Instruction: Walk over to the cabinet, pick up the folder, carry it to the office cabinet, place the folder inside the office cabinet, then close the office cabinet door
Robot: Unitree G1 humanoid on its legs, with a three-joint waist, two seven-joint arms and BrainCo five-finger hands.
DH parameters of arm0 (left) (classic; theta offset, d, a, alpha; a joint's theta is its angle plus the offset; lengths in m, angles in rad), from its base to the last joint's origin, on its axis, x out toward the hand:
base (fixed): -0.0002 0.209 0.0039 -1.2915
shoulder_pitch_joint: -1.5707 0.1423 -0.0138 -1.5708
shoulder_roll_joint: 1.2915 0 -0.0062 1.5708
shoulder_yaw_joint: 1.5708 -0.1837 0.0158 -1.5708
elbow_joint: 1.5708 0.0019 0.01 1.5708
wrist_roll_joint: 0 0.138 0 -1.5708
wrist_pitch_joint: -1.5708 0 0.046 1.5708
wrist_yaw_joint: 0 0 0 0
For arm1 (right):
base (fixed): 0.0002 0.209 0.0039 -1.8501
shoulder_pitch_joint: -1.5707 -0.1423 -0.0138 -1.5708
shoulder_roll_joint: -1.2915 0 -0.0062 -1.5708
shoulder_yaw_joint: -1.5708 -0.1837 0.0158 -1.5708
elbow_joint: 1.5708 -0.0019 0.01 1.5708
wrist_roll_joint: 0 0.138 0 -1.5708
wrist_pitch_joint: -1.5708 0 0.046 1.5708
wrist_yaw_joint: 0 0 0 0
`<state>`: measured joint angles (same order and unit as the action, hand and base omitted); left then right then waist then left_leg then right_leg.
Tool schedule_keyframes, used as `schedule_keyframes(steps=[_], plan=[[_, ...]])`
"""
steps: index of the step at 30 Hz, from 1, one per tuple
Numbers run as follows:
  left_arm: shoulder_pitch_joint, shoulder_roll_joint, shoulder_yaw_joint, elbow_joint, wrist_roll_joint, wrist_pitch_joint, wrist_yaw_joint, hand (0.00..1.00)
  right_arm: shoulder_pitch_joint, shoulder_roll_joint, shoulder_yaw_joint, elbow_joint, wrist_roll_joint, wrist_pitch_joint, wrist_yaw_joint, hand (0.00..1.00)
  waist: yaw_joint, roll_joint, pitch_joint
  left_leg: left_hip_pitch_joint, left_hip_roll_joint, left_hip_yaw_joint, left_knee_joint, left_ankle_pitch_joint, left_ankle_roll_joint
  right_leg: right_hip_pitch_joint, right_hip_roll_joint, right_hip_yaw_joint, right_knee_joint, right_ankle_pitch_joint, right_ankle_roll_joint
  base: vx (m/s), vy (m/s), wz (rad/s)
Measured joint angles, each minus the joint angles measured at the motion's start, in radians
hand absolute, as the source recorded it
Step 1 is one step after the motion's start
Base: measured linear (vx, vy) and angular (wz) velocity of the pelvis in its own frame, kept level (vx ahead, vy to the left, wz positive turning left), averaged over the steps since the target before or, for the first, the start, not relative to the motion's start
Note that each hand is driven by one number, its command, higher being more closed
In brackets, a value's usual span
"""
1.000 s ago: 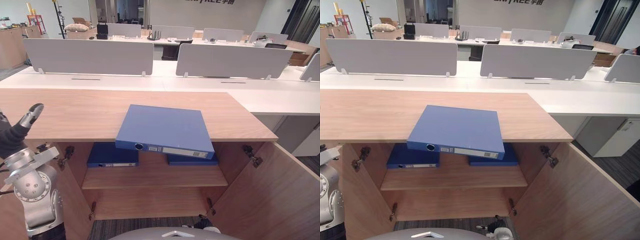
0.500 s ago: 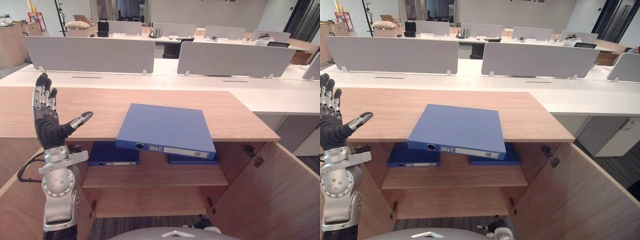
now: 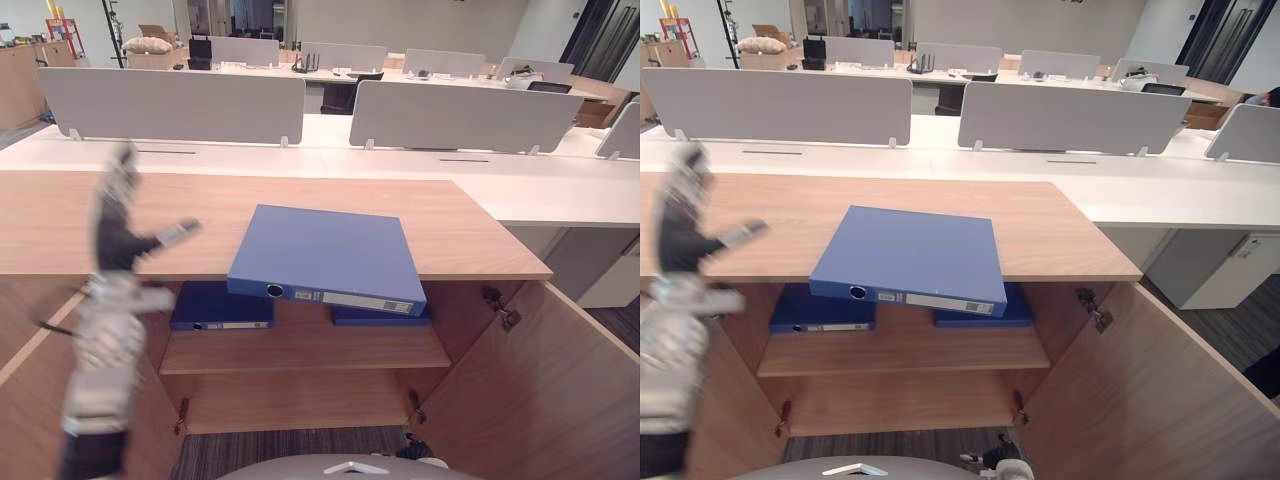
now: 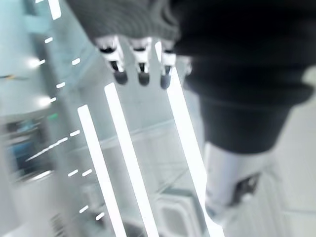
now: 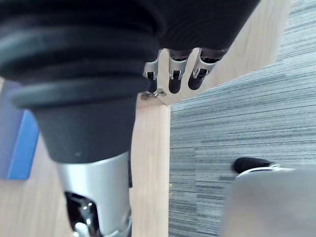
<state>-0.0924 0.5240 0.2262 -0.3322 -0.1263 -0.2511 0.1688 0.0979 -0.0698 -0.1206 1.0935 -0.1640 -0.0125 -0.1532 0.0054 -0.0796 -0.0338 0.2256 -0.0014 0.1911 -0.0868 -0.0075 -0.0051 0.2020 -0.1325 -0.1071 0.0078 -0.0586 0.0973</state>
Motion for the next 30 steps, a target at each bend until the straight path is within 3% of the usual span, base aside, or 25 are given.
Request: schedule_keyframes(steps=[2, 8, 16, 24, 30], plan=[[-0.002, -0.018, 0.041, -0.07, 0.001, -0.033, -0.001, 0.0, 0.024, -0.009, -0.002, 0.018, 0.0, 0.018, 0.0, 0.0, -0.005, 0.002, 0.0, -0.006, -0.005, 0.01, 0.0, -0.002, -0.001, -0.003, -0.004, 0.013, 0.001, 0.003, 0.0, 0.0, 0.007, -0.13], [0.009, -0.056, -0.002, -0.09, 0.062, -0.034, -0.001, 0.0, 0.02, -0.008, -0.003, 0.022, 0.0, 0.017, 0.003, 0.0, -0.014, -0.001, 0.001, -0.009, -0.003, 0.029, 0.006, -0.001, 0.0, -0.024, 0.0, 0.034, 0.002, 0.015, -0.001, 0.02, -0.001, -0.08], [0.008, -0.056, -0.169, -0.091, 0.167, -0.033, -0.019, 0.0, 0.018, -0.007, -0.002, 0.022, 0.0, 0.012, 0.012, 0.0, -0.033, 0.0, 0.001, -0.007, -0.004, 0.032, 0.0, -0.01, -0.008, -0.027, -0.002, 0.041, 0.016, -0.002, -0.01, -0.05, -0.013, -0.02], [-0.05, -0.03, -0.428, -0.077, 0.312, -0.032, -0.08, 0.0, 0.016, -0.008, -0.001, 0.022, 0.001, 0.007, 0.011, 0.0, -0.046, 0.002, 0.001, -0.005, -0.005, 0.033, 0.006, -0.004, 0.0, -0.032, -0.002, 0.043, 0.016, 0.005, -0.001, 0.01, -0.003, 0.0], [-0.086, 0.021, -0.552, 0.08, 0.459, -0.033, -0.111, 0.0, 0.006, -0.012, -0.001, 0.021, 0.001, 0.007, 0.009, 0.0, -0.067, 0.013, 0.007, 0.0, -0.009, 0.038, 0.004, -0.005, 0.0, -0.028, 0.0, 0.041, 0.004, 0.002, -0.011, -0.01, -0.006, -0.02]])
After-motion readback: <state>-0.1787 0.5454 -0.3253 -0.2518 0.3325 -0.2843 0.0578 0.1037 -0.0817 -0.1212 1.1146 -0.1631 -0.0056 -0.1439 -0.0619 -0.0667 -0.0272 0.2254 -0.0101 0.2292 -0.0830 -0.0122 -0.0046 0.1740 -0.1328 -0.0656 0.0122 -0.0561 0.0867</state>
